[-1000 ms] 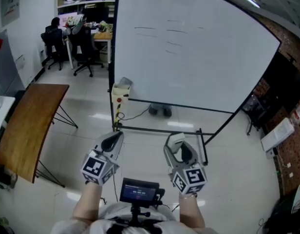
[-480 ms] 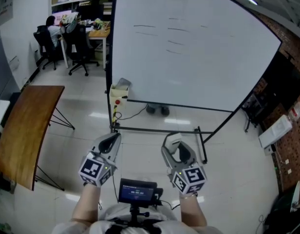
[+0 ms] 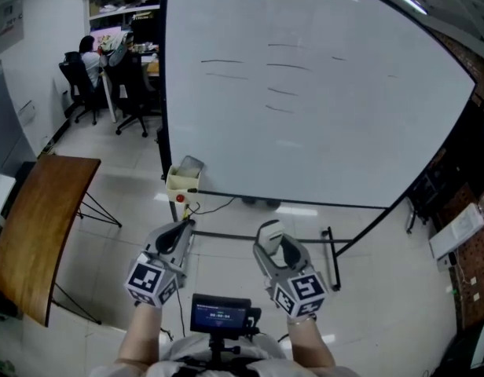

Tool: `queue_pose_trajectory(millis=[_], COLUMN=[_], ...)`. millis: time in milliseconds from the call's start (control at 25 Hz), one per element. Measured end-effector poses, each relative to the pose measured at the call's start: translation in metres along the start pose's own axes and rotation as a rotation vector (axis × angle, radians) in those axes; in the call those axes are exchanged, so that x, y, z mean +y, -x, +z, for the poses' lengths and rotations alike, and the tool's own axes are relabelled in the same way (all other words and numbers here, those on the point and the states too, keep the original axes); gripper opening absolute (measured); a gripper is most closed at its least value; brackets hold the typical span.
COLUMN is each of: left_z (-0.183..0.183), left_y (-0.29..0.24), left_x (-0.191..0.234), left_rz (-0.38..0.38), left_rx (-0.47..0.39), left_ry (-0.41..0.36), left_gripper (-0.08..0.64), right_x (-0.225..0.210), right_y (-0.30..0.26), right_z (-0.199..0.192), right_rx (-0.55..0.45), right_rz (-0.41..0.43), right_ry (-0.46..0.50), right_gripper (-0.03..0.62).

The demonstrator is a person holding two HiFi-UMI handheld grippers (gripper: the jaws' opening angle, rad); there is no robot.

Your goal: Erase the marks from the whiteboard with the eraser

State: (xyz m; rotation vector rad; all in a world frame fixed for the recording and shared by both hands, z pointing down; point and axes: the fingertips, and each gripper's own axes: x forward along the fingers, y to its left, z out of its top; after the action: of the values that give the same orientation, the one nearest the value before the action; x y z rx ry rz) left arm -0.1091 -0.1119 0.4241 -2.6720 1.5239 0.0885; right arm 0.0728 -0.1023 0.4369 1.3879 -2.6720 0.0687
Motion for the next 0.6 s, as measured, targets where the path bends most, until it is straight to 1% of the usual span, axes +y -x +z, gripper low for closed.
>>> queue_pose_trajectory(millis=[200, 280, 480, 600], left_z=[0.015, 0.018, 0.018, 0.022], left_y=[-0.063, -0.083, -0.121, -0.134], left_x=[0.007, 0.010, 0.019, 0.027], left_rz=[0.004, 0.008, -0.009, -0.022], left_rx=[-0.022, -0.026, -0.022, -0.021], left_ry=[-0.037, -0.041, -0.059, -0.058], left_gripper=[0.008, 0.008, 0.008, 0.008], right_x=[-0.052, -0.069, -0.100, -0.106], right_y=[-0.037, -0.050, -0.074, -0.089], right_z=[0.019, 0.026, 0.039, 0.046], right_rx=[-0.024, -0.039, -0.064, -0.064], right_rz=[0.020, 0.027, 0.017, 0.003], right_ry=[0.014, 0.019, 0.024, 0.024], right_gripper=[0.272, 0.272, 0.272, 0.272])
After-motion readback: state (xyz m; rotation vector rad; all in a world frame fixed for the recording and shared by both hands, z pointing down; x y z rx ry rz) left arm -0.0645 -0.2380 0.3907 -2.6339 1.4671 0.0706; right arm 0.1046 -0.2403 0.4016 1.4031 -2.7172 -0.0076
